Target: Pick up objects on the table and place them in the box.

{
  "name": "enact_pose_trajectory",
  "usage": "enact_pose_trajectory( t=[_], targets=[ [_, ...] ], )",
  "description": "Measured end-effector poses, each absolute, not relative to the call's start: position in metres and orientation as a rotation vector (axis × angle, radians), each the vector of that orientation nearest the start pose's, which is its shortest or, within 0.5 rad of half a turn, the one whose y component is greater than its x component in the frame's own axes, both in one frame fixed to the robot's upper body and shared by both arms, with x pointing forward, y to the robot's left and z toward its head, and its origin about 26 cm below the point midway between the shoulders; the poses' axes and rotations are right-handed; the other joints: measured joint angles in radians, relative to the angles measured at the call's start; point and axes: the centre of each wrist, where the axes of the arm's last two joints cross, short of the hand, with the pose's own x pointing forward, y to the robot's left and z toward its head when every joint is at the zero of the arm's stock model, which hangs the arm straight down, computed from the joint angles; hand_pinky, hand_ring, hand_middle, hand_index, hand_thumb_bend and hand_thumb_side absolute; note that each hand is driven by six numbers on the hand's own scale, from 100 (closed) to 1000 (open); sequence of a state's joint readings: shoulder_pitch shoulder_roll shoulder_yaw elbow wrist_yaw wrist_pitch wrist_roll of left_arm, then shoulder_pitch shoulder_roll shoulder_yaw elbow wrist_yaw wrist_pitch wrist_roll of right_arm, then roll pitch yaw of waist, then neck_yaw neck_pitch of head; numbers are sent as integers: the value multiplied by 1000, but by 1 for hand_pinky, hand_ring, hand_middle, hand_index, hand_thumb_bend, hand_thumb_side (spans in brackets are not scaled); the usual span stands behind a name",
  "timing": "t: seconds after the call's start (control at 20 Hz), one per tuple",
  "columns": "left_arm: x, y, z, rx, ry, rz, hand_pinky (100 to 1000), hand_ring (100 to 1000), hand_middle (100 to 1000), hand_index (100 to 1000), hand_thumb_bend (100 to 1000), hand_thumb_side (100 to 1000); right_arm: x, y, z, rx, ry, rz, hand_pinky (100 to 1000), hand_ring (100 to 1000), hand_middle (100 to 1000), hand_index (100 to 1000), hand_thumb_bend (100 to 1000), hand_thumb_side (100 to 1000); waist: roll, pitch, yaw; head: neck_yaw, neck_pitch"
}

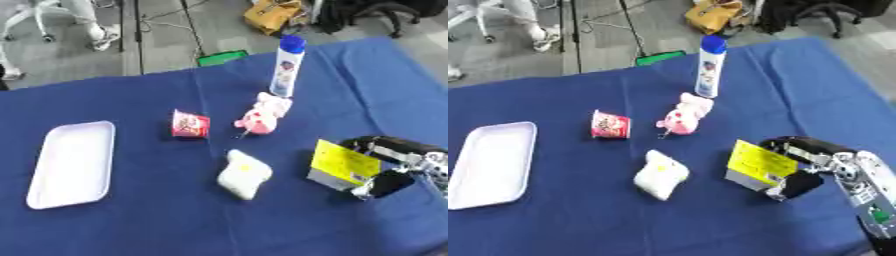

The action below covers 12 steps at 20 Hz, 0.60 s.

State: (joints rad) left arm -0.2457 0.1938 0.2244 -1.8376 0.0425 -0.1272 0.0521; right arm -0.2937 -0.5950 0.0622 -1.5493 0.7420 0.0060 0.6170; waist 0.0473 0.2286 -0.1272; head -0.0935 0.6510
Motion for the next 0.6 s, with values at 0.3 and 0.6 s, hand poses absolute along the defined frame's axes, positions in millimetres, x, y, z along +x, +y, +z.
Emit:
enact_pose_trajectory(
  t=[0.3,0.6],
  targets=[
    [312,311,147,263,-2221,26,741,775,844,866,581,793,344,-349,125,-684,-1135,1406,736,747,698,972,682,373,0,0,0,-2,0],
    [312,311,147,263,-2221,26,740,774,845,866,578,796,344,-348,125,-763,-1212,1342,591,573,513,886,601,322,0,0,-2,-3,0]
  ],
)
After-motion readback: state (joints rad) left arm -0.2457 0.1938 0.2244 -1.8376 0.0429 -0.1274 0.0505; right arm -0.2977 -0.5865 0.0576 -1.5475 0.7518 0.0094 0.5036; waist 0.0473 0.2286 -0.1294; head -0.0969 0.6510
